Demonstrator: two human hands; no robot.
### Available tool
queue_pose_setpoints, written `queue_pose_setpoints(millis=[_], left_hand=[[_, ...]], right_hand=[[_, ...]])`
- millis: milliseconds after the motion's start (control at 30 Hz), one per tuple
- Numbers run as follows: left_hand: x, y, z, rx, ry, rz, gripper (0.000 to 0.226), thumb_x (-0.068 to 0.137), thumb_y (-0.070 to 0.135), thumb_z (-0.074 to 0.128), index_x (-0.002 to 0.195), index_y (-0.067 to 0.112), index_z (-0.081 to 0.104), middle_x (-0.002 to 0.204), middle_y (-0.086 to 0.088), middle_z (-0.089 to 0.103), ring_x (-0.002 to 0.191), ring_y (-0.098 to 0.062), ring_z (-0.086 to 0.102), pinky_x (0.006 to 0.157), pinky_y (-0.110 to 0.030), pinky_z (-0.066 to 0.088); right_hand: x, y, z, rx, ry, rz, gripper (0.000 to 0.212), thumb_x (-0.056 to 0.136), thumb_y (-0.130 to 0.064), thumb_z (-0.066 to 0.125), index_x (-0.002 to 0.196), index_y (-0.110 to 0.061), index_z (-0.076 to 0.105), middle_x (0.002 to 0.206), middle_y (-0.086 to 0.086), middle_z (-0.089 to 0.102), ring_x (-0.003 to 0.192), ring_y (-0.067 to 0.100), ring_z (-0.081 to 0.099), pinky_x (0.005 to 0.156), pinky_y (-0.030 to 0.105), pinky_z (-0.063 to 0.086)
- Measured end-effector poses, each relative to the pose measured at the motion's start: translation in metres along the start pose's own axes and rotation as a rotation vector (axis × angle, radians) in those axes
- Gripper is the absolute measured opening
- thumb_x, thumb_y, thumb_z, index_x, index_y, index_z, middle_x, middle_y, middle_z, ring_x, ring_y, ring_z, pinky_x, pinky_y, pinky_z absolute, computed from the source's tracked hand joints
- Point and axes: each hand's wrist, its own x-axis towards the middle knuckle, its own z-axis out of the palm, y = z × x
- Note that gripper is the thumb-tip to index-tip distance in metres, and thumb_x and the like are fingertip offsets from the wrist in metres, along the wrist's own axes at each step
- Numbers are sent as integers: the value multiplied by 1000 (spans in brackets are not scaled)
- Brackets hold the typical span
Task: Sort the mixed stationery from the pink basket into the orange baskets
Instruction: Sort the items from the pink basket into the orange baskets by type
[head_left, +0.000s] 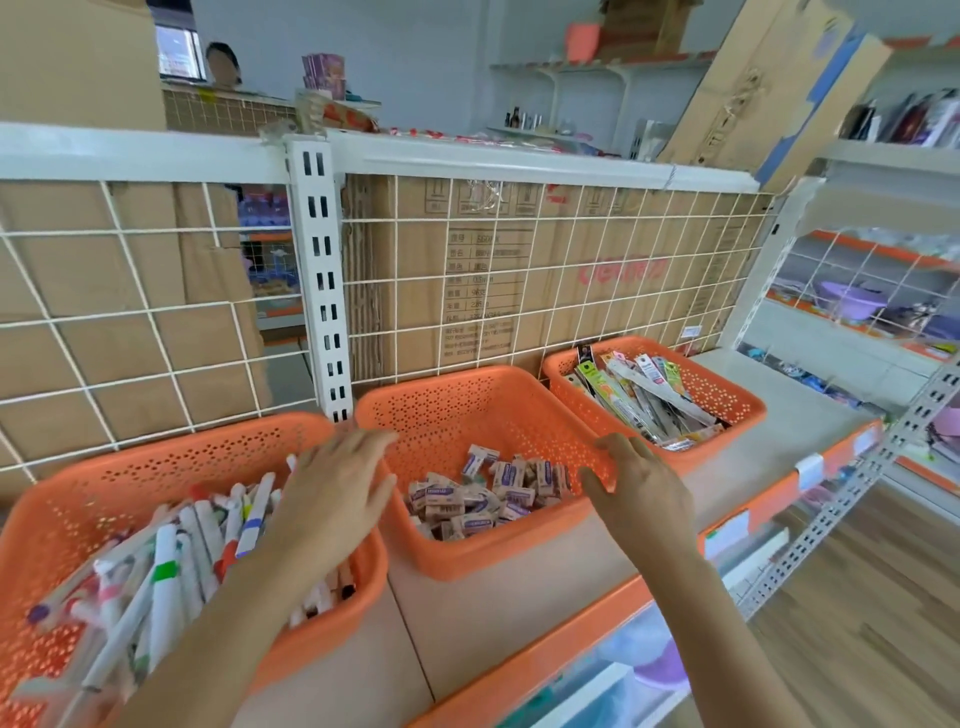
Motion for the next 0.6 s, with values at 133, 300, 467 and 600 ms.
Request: queue_pose_setpoints(millis=[133, 300, 467, 600], left_hand=[[-35, -24, -13, 25, 64, -79, 45, 90, 27, 56, 133, 16, 49, 134, -8, 53, 123, -29, 49, 101, -48, 38], [-94, -41, -23, 51, 156, -98, 43, 84, 35, 48, 115, 8, 60, 109, -14, 64, 95, -38, 62, 78, -50, 51], [-164, -46, -41, 66, 239, -234, 39, 77, 9, 71, 115, 5, 61, 114, -19, 62, 104, -43, 58, 84, -55, 46], [-219, -45, -51, 60, 226, -306, 44, 76, 8, 71, 118, 7, 60, 113, -19, 62, 101, -42, 59, 81, -52, 46]], right_hand=[[-30, 6, -15, -13, 52, -40, 33, 85, -28, 64, 113, -12, 59, 108, 7, 65, 100, 33, 60, 82, 40, 44], [-79, 6, -31, -35, 107, -68, 31, 80, -23, 71, 106, -9, 63, 96, 11, 66, 87, 36, 63, 74, 43, 47], [-136, 1, -42, -7, 104, -114, 30, 76, -18, 75, 101, -6, 64, 90, 13, 67, 82, 38, 63, 66, 44, 50], [-175, -12, -50, -7, 83, -169, 29, 75, -17, 75, 100, -7, 63, 90, 11, 67, 80, 37, 63, 65, 42, 48]])
